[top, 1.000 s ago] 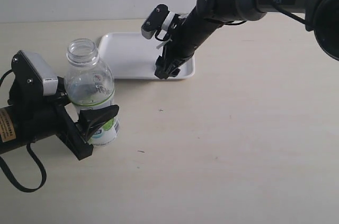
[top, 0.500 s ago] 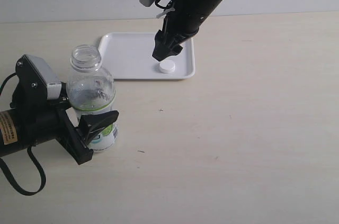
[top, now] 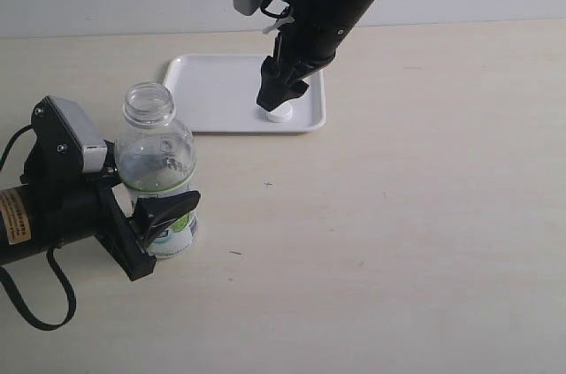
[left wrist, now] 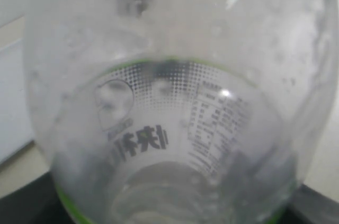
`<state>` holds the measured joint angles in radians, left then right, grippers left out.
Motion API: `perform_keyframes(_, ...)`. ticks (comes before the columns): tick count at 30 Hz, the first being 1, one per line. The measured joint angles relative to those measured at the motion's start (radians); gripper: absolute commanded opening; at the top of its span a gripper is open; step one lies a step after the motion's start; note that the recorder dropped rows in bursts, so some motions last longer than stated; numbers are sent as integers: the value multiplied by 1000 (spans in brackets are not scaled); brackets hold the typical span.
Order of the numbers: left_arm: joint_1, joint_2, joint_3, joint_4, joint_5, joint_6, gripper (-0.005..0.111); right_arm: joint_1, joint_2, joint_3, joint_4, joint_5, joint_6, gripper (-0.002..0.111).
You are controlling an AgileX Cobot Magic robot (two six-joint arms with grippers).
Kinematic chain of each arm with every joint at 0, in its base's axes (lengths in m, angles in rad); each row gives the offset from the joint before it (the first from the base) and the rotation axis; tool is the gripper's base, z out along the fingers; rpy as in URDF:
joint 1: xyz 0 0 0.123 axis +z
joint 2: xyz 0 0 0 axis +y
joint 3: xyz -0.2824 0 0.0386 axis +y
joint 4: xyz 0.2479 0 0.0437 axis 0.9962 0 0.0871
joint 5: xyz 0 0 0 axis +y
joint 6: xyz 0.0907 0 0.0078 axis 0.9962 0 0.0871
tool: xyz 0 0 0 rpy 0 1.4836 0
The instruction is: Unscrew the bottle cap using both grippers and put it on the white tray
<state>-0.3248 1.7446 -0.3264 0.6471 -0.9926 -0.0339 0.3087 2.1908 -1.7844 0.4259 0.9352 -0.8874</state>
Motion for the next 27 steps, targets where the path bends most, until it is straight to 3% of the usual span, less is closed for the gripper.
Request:
perform_keyframes(10,0,0,0,-38,-12,22,84,0,0,0,0,6,2,69)
perform_keyframes(14,0,0,0,-43,-10,24,84,0,0,0,0,10,2,69)
perform_keyframes(20,0,-43,2,-65,97,34,84,0,0,0,0,10,2,69)
perform_keyframes(27,0,-139,71,-124,131,60,83,0,0,0,6,10,2,69)
